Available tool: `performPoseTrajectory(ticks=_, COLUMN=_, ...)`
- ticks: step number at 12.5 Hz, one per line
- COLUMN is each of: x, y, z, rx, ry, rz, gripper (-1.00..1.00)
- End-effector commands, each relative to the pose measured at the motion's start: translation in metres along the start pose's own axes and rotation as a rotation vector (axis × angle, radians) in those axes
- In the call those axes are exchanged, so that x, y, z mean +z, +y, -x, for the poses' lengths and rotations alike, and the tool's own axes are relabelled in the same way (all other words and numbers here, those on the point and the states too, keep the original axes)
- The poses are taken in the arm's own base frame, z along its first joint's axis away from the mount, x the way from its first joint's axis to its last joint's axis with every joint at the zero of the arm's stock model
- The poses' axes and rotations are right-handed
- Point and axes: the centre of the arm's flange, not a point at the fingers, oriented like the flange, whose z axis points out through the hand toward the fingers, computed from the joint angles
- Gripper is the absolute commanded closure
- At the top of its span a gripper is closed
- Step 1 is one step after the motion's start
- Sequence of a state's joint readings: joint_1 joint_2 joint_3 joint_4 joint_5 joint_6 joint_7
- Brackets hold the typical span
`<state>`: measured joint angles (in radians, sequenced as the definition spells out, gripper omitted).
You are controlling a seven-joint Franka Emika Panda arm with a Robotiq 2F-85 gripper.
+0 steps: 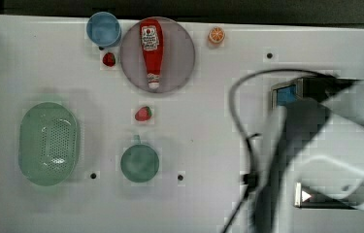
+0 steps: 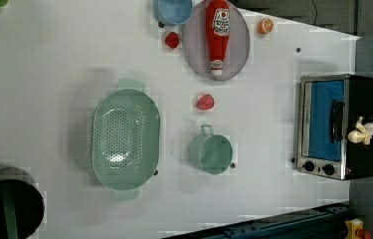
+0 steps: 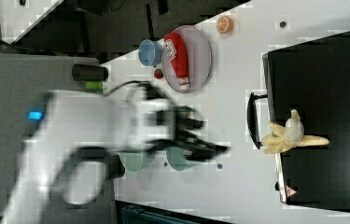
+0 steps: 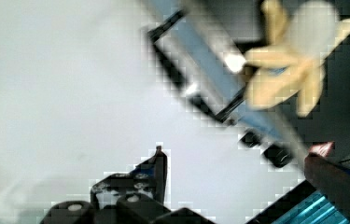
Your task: Pick banana from table and place on oven.
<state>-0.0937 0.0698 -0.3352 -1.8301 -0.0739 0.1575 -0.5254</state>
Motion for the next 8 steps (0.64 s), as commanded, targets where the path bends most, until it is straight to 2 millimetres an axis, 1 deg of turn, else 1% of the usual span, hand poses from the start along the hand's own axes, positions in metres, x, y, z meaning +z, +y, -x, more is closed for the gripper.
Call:
performPoseTrajectory(ticks=1, x=-0.117, y=-0.140, z=0.085, rx=0.028, ry=0.197, rz=-0.126, gripper=-1.00)
performPoseTrajectory(ticks=2, x=-0.126, y=-0.160, z=0.108, rx=0.079, ry=0.204, rz=-0.143, gripper=-1.00)
performPoseTrajectory(ticks=3, x=-0.133, y=-0.175, z=0.128, rx=0.114, ry=0.206, rz=-0.154, gripper=-1.00)
performPoseTrajectory(ticks=4, x=-0.137, y=-0.184, z=0.143, rx=0.138, ry=0.205, rz=-0.157, gripper=-1.00)
performPoseTrajectory(ticks=5, x=-0.138, y=-0.185, z=0.153, rx=0.141, ry=0.189, rz=-0.143, gripper=-1.00)
performPoseTrajectory(ticks=6, x=-0.137, y=-0.182, z=0.158, rx=0.140, ry=0.165, rz=-0.122, gripper=-1.00)
performPoseTrajectory(ticks=8, x=-0.136, y=-0.179, z=0.161, rx=0.140, ry=0.147, rz=-0.106, gripper=-1.00)
